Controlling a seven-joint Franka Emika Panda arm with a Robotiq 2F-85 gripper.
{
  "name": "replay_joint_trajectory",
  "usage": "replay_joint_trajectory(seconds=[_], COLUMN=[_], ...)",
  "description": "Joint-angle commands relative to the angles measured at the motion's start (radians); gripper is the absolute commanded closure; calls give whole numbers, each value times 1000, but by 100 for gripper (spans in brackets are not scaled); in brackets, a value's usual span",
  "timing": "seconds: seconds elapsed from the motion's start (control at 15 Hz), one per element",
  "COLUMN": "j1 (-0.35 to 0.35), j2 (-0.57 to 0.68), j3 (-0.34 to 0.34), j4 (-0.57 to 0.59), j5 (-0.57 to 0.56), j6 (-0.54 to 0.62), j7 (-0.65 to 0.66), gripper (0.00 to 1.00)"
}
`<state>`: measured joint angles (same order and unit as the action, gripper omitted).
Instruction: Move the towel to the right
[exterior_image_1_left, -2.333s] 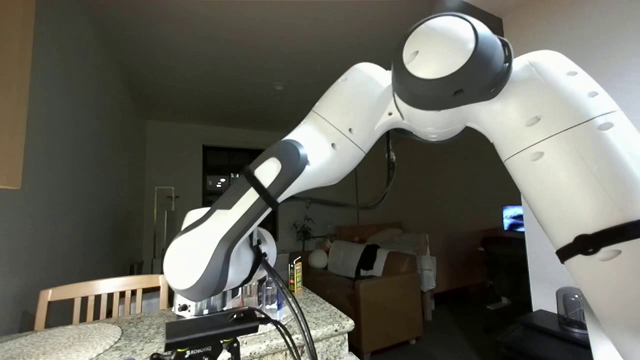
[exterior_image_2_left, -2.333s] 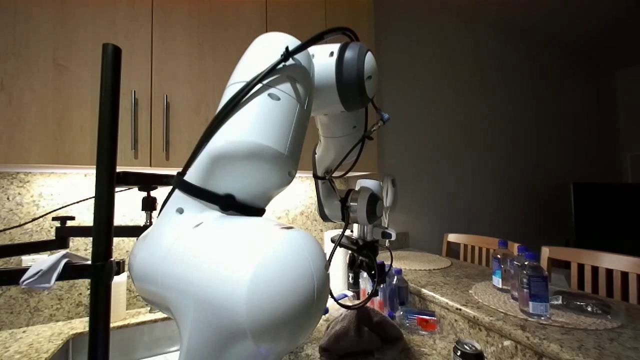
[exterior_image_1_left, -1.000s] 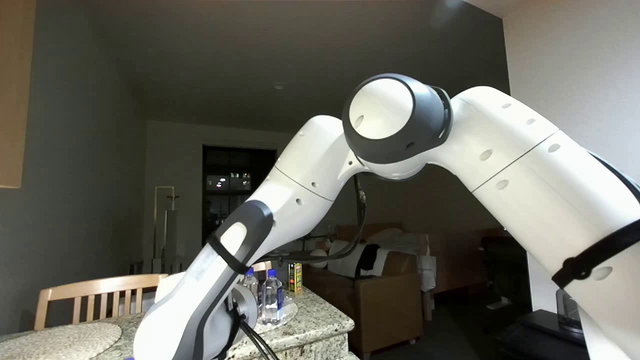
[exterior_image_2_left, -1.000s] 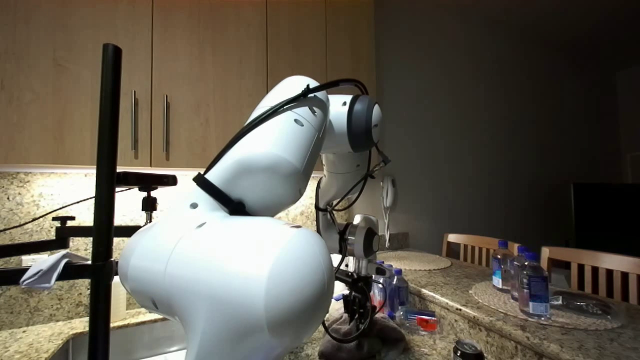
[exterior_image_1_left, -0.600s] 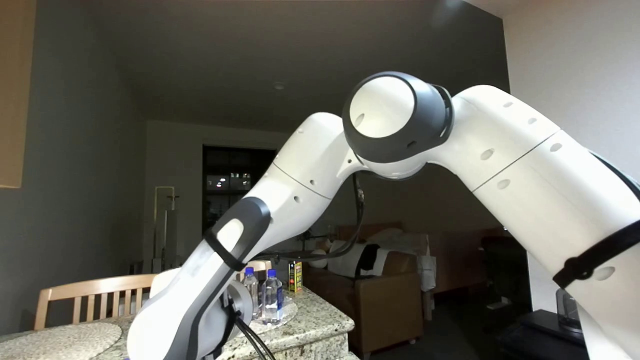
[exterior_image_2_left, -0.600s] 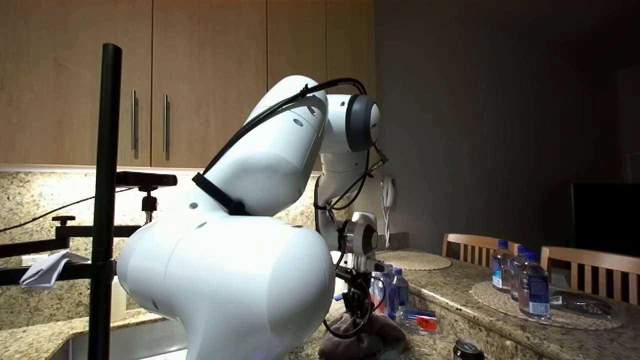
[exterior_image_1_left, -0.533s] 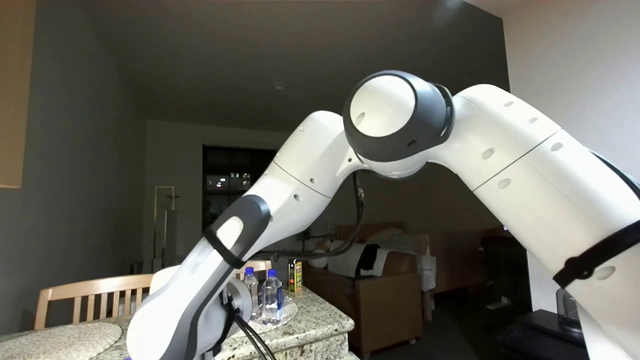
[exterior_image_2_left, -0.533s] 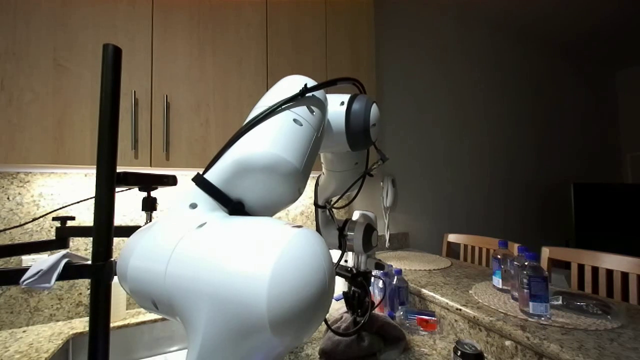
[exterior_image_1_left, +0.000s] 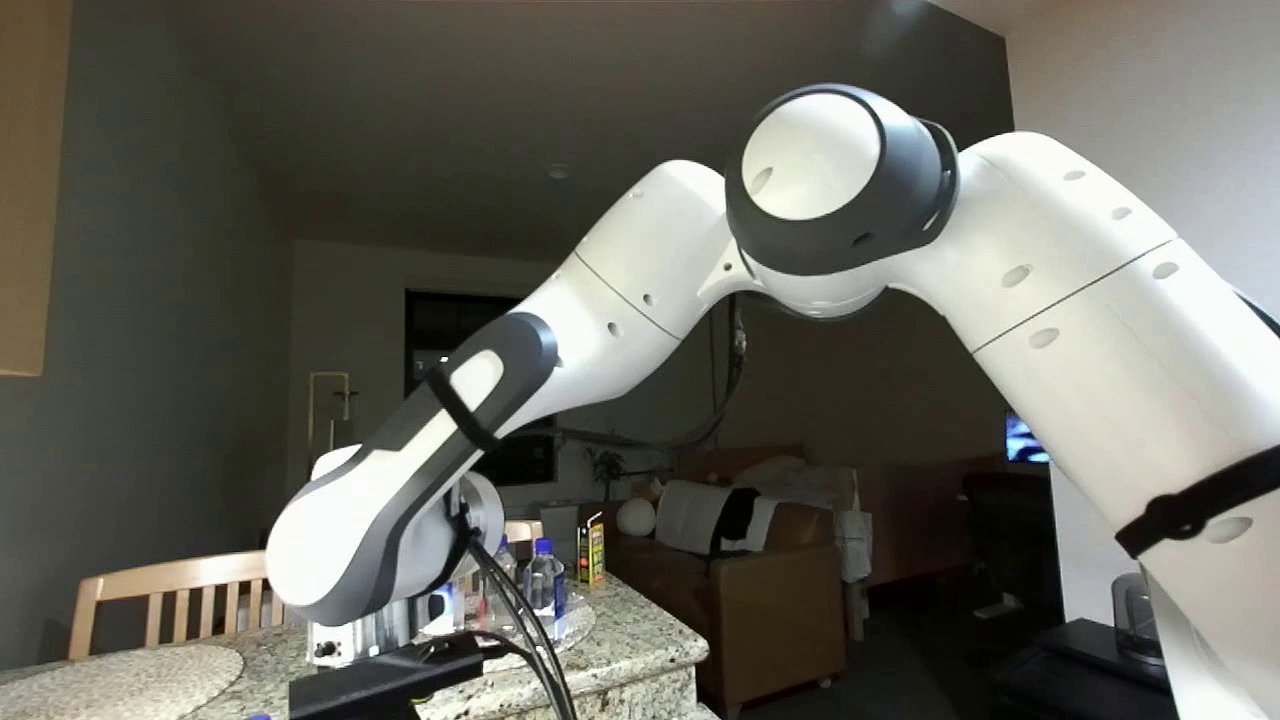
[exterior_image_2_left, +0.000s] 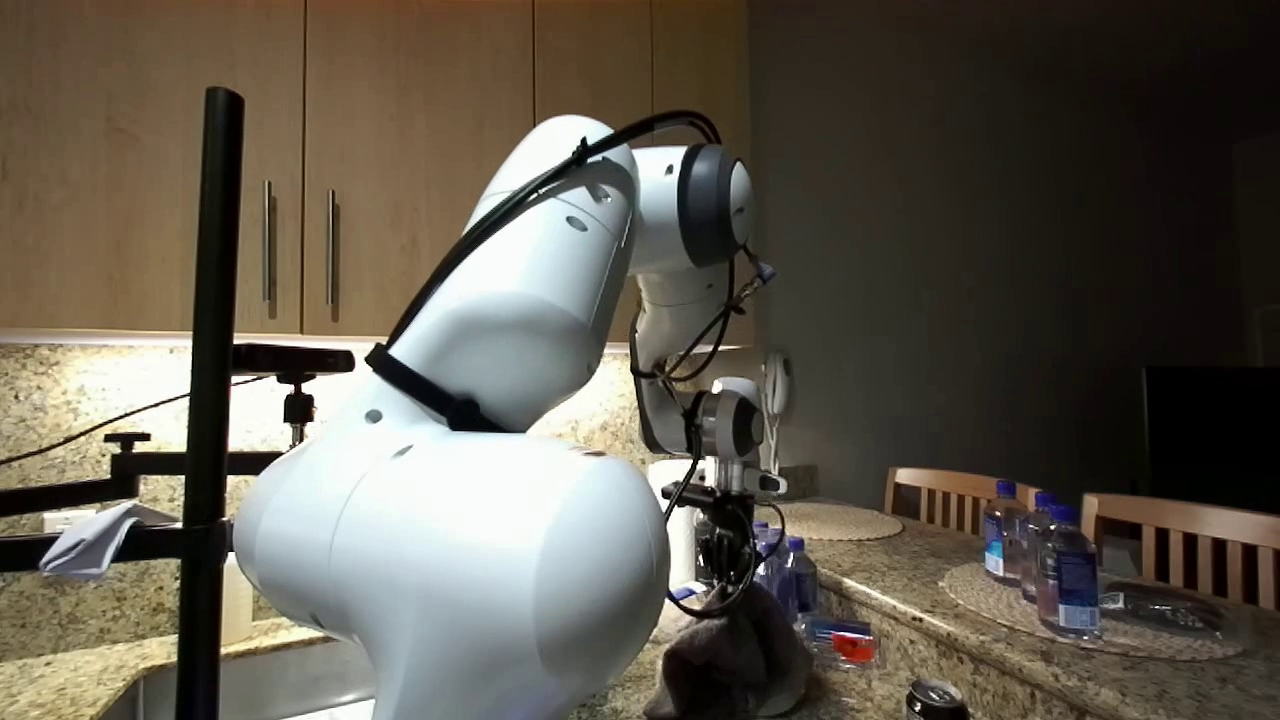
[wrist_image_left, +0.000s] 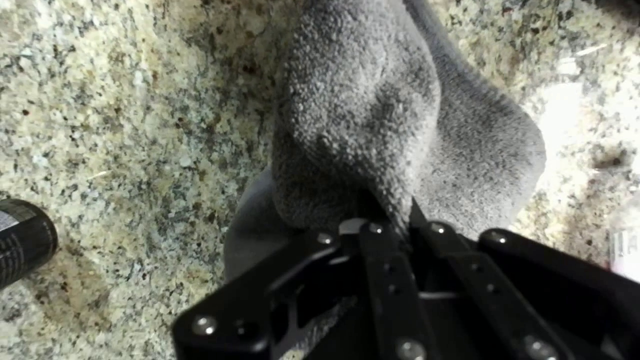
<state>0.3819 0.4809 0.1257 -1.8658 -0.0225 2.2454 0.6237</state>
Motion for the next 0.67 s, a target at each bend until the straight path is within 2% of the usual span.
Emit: replay_joint_trajectory(seconds=[0.0,0.6], j1=[3,-27], j2=[-79,-67], j3=[-10,-41], j4=[3,152], j5=[-31,-78], j6=[-74,-165], j7=[-4,-12], gripper=[90,91])
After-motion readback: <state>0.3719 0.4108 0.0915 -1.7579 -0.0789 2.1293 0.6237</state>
